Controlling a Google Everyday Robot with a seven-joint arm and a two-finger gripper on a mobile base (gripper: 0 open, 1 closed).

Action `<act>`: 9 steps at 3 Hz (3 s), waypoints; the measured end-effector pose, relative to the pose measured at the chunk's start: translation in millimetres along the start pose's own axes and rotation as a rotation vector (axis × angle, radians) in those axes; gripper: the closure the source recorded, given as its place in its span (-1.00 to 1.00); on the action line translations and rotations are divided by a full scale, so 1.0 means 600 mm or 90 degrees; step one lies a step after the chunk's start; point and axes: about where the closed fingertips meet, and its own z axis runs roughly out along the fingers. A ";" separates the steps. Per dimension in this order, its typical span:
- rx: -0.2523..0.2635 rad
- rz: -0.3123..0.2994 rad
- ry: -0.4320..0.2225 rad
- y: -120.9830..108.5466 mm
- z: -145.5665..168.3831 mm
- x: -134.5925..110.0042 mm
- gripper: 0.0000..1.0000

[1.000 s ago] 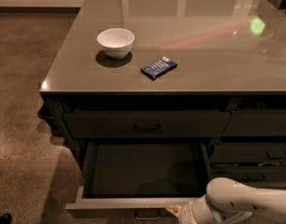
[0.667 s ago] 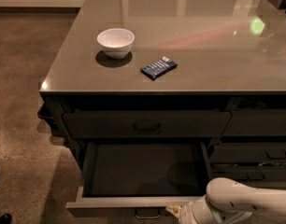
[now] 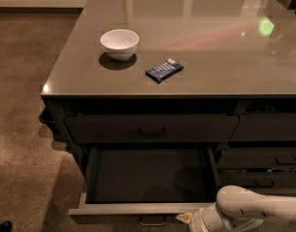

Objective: Close middle drawer

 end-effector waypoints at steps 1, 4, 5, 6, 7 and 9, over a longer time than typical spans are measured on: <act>0.042 -0.011 0.011 -0.038 -0.014 0.009 -1.00; 0.087 -0.036 -0.002 -0.077 -0.026 0.005 -1.00; 0.105 -0.080 0.000 -0.130 -0.021 -0.012 -1.00; 0.115 -0.101 0.004 -0.161 -0.018 -0.022 -1.00; 0.134 -0.125 0.005 -0.217 -0.017 -0.041 -1.00; 0.153 -0.136 0.004 -0.283 0.002 -0.033 -1.00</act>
Offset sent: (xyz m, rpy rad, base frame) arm 0.0593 -0.0285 0.0088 -0.0508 -0.2112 -0.0634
